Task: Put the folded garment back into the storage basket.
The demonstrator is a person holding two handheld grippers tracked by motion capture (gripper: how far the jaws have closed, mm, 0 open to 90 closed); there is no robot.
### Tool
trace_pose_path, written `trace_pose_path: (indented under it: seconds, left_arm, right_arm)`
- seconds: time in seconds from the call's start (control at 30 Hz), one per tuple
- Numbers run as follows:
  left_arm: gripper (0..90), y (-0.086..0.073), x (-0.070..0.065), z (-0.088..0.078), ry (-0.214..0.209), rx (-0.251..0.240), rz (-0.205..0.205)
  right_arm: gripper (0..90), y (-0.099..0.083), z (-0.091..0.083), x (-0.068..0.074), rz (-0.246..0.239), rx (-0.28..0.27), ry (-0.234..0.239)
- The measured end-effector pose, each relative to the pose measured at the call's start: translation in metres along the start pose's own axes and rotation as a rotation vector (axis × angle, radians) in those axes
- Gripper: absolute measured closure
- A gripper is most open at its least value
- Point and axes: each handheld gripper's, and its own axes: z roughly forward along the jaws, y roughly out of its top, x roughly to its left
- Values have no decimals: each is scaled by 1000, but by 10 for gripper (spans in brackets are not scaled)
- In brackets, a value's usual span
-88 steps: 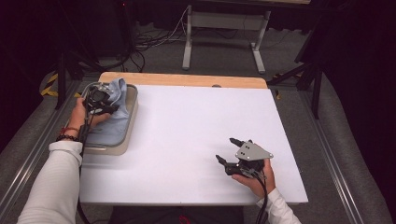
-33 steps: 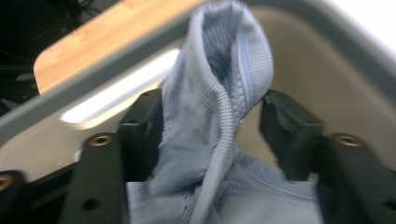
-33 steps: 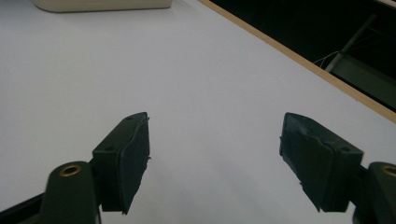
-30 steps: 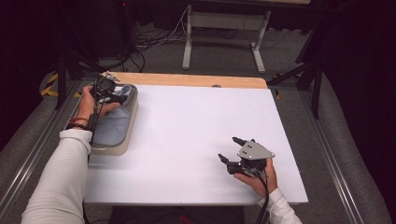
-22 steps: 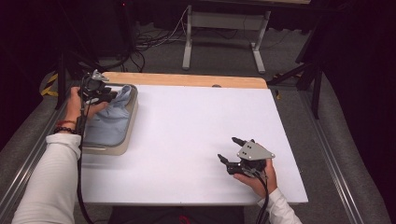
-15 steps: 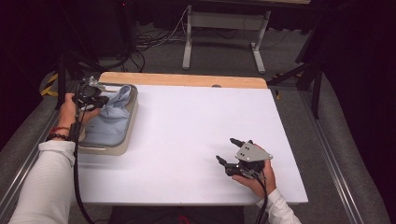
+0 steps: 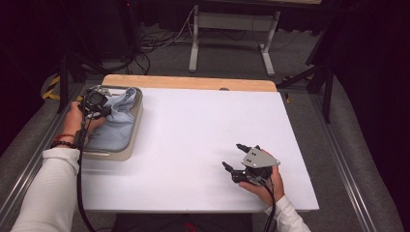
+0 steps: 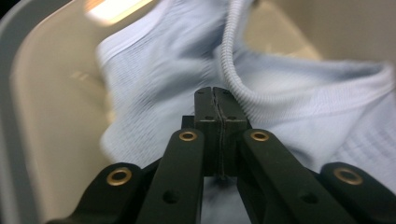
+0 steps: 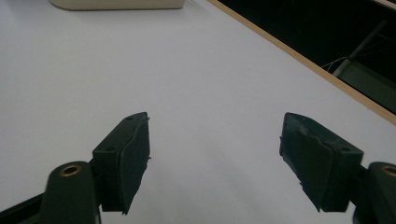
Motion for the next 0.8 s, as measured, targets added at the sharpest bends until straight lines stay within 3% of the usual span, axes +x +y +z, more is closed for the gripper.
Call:
trace_pose_path:
  seconds: [0.13,0.37,0.4,0.57,0.7,0.73,0.8]
  left_arm:
    - [891,12,-17,8,-3,12,72]
    - [893,14,-23,24,-38,6,49]
    - [893,13,-25,28,-38,20,61]
    - [892,13,-24,28,-30,26,65]
    - [884,11,-18,6,-27,-97,43]
    - [884,9,-14,-3,-7,-122,36]
    - [886,4,-9,-11,1,-123,26]
  right_arm:
    - [252,-1,0,-1,5,3,-2]
    - [251,-2,1,-1,7,9,5]
    - [251,-2,1,0,5,10,4]
    - [251,-3,1,-1,3,15,1]
    - [253,-3,-2,-1,4,1,-4]
    - [254,-2,-2,-1,3,-1,-6]
    - [253,-2,-2,-2,3,0,-6]
